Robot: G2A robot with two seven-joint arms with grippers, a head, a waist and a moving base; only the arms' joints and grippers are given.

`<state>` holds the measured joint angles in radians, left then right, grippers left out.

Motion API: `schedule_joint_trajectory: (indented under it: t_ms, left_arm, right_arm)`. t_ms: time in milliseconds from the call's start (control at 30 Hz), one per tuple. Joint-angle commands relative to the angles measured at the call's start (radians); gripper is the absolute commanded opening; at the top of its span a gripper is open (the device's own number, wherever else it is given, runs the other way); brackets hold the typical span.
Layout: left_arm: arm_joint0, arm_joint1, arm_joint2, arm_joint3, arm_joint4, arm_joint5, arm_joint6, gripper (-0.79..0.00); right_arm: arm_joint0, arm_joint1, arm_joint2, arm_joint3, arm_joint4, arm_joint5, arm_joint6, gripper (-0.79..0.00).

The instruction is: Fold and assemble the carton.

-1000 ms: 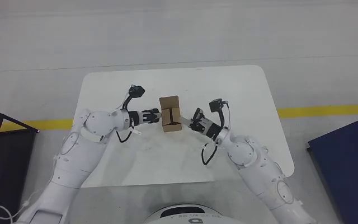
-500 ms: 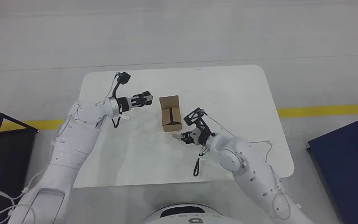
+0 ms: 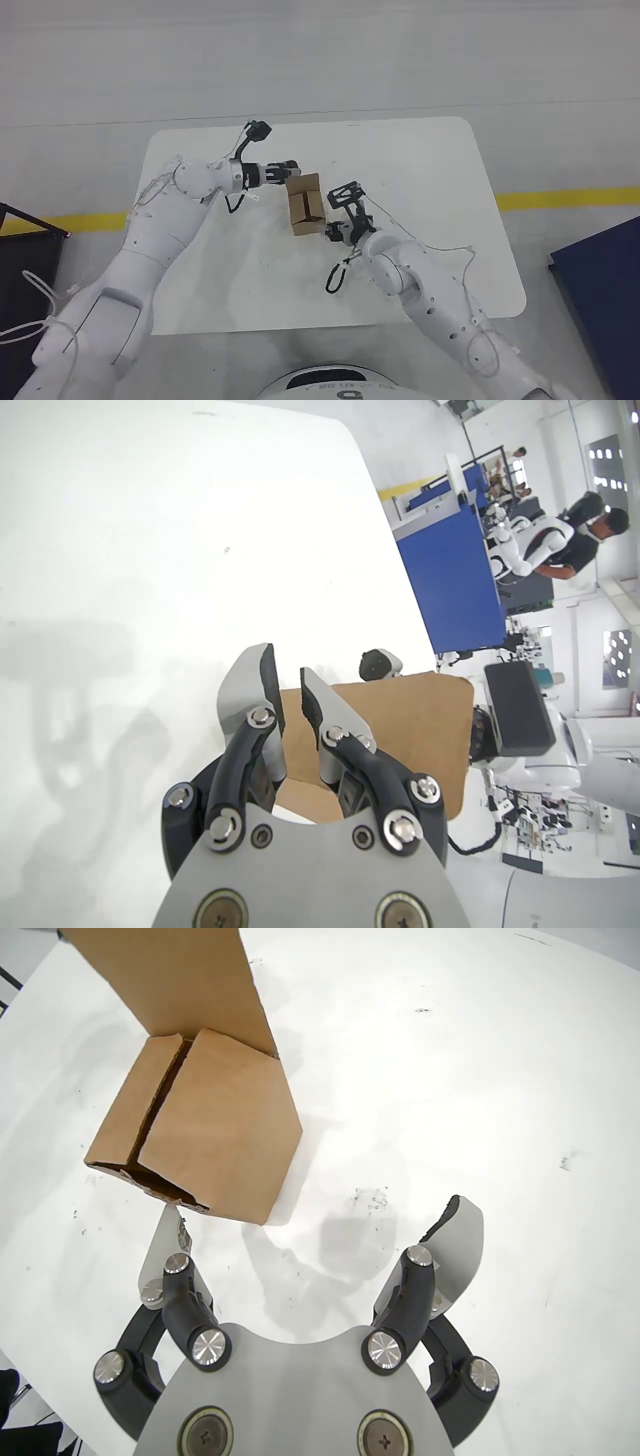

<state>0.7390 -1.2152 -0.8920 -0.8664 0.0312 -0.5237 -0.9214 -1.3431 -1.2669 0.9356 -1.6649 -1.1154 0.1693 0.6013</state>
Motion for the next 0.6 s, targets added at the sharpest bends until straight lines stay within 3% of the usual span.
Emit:
schedule_joint_trajectory:
  t_ms: [0,167,367,500,567]
  left_arm:
    - [-0.007,-0.004,0.004,0.027,-0.035,-0.029,-0.035,-0.570]
    - [-0.002,-0.006,0.007,0.050,-0.069,-0.070,-0.078,-0.582]
    - [0.021,0.001,0.012,0.012,-0.052,-0.057,-0.121,-0.554]
    - [0.032,0.006,0.015,-0.024,-0.016,-0.029,-0.119,-0.419]
    - [0.038,0.008,0.014,-0.038,-0.013,-0.021,-0.117,-0.397]
  right_arm:
    - [-0.003,0.000,0.010,0.000,0.006,0.001,-0.006,0.000]
    - [-0.010,-0.001,0.029,0.003,0.021,0.011,-0.017,0.000]
    - [-0.013,-0.004,0.042,0.008,0.041,0.009,-0.025,0.000]
    - [-0.013,-0.006,0.046,0.014,0.050,0.004,-0.028,0.000]
    - [-0.011,-0.008,0.044,0.019,0.053,0.002,-0.027,0.000]
